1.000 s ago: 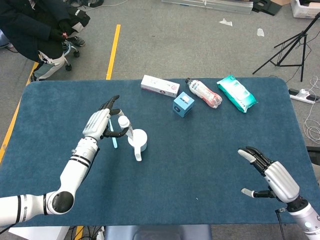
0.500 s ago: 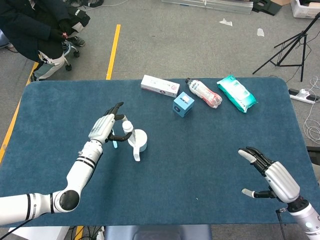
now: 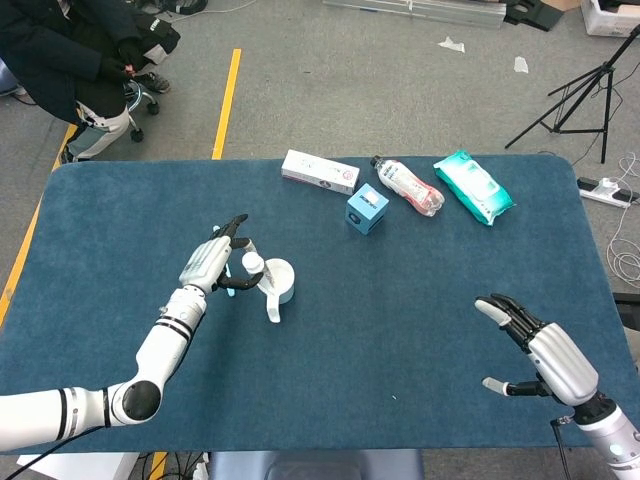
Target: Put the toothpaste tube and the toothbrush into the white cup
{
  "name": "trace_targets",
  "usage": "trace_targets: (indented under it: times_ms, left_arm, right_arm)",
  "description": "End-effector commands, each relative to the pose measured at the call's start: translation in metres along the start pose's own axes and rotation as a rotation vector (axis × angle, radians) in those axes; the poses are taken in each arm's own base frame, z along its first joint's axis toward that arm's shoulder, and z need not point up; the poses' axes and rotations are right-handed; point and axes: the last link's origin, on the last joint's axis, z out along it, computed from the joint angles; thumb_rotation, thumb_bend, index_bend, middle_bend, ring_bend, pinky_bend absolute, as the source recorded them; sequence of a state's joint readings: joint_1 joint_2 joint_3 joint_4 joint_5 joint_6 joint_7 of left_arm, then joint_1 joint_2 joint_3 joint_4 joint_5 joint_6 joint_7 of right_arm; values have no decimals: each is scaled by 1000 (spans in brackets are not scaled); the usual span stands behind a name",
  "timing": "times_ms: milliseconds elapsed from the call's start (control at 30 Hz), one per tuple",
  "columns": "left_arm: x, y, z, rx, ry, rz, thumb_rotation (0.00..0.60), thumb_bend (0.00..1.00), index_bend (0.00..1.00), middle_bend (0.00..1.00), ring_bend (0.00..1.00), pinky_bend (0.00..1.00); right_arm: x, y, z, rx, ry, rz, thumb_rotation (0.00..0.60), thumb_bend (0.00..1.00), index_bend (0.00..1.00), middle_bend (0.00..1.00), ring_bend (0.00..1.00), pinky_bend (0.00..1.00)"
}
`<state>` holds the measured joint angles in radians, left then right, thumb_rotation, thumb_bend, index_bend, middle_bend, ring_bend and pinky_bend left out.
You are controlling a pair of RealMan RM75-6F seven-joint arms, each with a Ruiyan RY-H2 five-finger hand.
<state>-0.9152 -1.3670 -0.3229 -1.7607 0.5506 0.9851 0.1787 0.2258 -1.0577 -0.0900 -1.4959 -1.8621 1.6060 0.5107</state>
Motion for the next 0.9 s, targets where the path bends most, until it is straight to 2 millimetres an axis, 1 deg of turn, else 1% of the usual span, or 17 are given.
trace_targets:
  times_ms: [33,267,433,533,600,700,900]
  left_arm:
    - [-5,-4,1,7,-14,4,600,377,560,0,0,0]
    - [-16,-9,4,12,-43,13,600,373,535,0,0,0]
    - [-23,-11,5,8,-59,35,600,369,494,0,0,0]
    - [-24,-10,5,3,-65,42,600,349,433,0,0,0]
    - [-25,-9,5,-1,-65,46,600,323,368,0,0,0]
    - [-26,-8,6,-3,-65,50,600,298,297,0,0,0]
    - [-26,-7,4,-9,-64,52,600,290,257,0,0,0]
  right_arm:
    - [0,0,0,0,1,0,600,12,11,140,85,403]
    - [1,1,0,-1,2,3,600,11,11,140,85,403]
    - [2,1,-1,-1,4,5,600,12,11,140,85,403]
    - [2,1,-1,-1,3,6,600,12,11,140,85,403]
    - [2,1,0,-1,2,6,600,12,11,140,85,403]
    - [2,1,0,0,0,6,600,12,11,140,85,403]
    - [2,1,0,1,-2,6,600,12,11,140,85,403]
